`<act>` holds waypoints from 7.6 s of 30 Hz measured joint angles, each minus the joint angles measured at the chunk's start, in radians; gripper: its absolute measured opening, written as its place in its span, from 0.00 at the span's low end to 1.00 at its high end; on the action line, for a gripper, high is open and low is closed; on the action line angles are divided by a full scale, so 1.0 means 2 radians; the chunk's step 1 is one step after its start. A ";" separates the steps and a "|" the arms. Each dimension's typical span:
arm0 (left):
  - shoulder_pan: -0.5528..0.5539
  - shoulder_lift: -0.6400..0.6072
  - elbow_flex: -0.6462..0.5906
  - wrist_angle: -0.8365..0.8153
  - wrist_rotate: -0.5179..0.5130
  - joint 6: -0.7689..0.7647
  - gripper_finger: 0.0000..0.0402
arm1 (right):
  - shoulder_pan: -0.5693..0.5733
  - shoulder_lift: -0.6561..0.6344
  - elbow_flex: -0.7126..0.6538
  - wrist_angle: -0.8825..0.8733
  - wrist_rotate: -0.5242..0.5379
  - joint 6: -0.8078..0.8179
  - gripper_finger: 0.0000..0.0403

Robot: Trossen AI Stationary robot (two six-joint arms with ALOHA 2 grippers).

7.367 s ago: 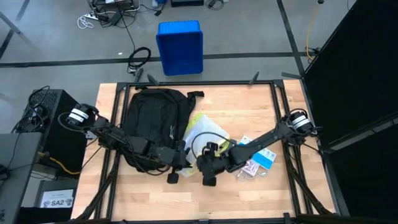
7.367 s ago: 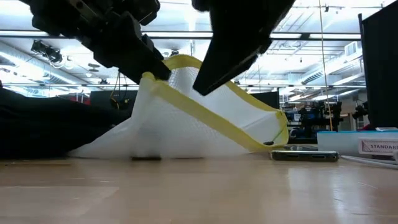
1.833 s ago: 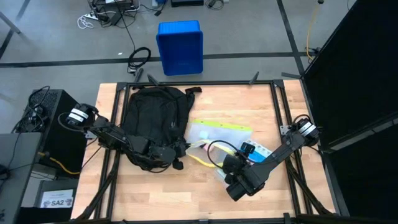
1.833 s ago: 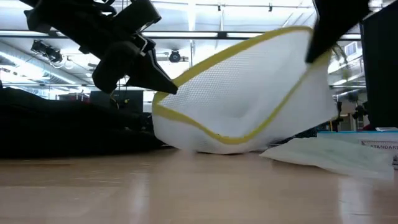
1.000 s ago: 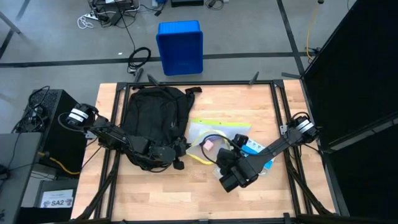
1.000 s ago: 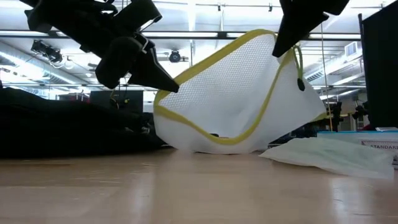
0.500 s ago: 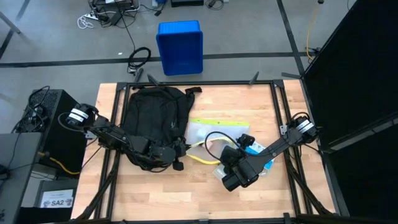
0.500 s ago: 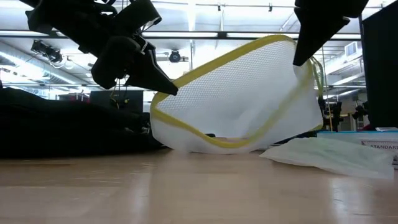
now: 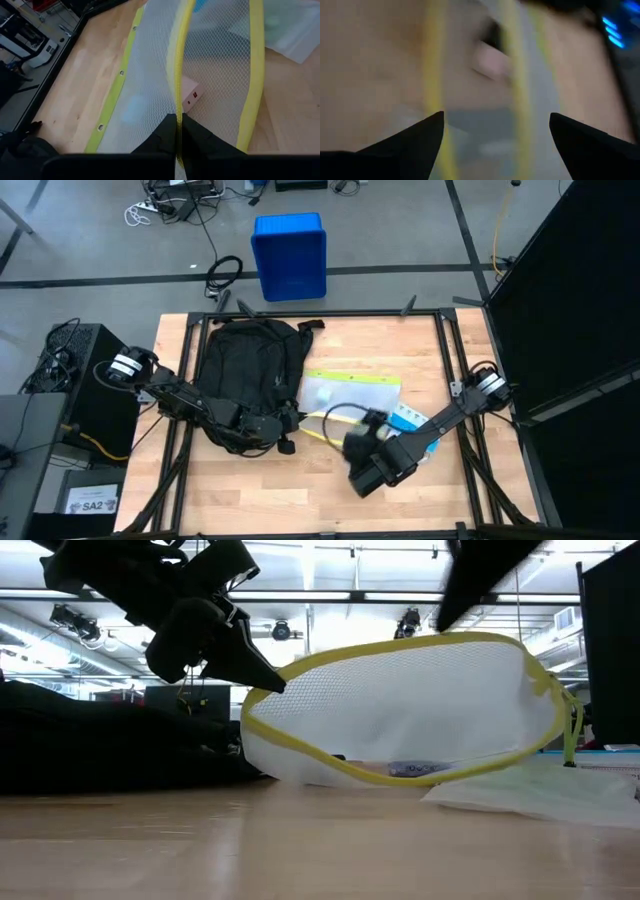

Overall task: Unpack backpack
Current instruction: Remove the pink charger adapter from the zip lock bag, then remove the black charger adapter from the zip lock bag, then remove the chocolate bar from the zip lock bag

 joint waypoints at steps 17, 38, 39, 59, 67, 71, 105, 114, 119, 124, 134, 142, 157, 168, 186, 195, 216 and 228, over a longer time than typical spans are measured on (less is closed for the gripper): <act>0.000 0.000 0.000 0.002 0.000 -0.003 0.00 | -0.072 0.055 -0.054 0.247 -0.064 -0.146 0.63; 0.001 0.000 0.000 0.001 0.023 0.000 0.00 | -0.173 0.061 -0.139 0.303 -0.056 -0.010 0.90; 0.001 0.000 0.000 0.001 0.024 0.000 0.00 | -0.178 0.061 -0.145 0.317 -0.062 -0.017 0.89; 0.000 0.000 0.000 -0.005 0.038 0.000 0.00 | -0.180 0.051 -0.190 0.400 -0.149 -0.053 0.41; 0.000 0.000 0.000 -0.025 0.037 -0.007 0.00 | -0.150 0.013 -0.191 0.358 -0.104 -0.039 0.41; 0.000 0.000 0.000 -0.026 0.036 -0.010 0.00 | -0.136 -0.023 -0.191 0.344 -0.073 -0.028 0.41; -0.001 -0.001 0.000 -0.017 0.032 -0.013 0.00 | -0.074 -0.017 -0.189 0.361 -0.158 -0.049 0.74; -0.001 0.000 0.000 0.013 0.012 -0.001 0.00 | -0.114 -0.017 -0.189 0.423 -0.111 -0.088 0.60; -0.001 0.000 0.000 0.008 0.014 0.000 0.00 | -0.146 -0.017 -0.189 0.443 -0.097 -0.087 0.51; -0.001 0.000 0.000 0.007 0.021 0.000 0.00 | -0.172 -0.004 -0.189 0.454 -0.099 -0.092 0.42; -0.001 0.000 0.000 0.001 0.026 0.001 0.00 | -0.196 0.055 -0.189 0.468 -0.109 -0.142 0.46; -0.001 0.000 0.000 0.002 0.026 0.002 0.00 | -0.196 0.063 -0.189 0.509 -0.075 -0.166 0.71; -0.001 0.000 0.000 0.006 0.032 0.011 0.00 | -0.234 0.090 -0.187 0.591 -0.127 -0.205 0.70; -0.002 0.000 0.000 0.000 0.042 0.012 0.00 | -0.236 0.108 -0.188 0.596 -0.146 -0.194 0.28; -0.002 0.000 0.000 -0.025 0.039 0.000 0.00 | -0.139 0.031 -0.190 0.454 -0.117 -0.153 0.28; -0.002 0.000 0.000 -0.026 0.037 -0.002 0.00 | -0.096 -0.014 -0.190 0.408 -0.114 -0.121 0.28; -0.001 0.000 0.000 -0.024 0.037 -0.004 0.00 | -0.075 0.009 -0.189 0.423 -0.128 -0.141 0.74; -0.005 0.000 0.000 -0.003 -0.009 0.002 0.00 | -0.101 0.008 -0.189 0.450 -0.127 -0.179 0.71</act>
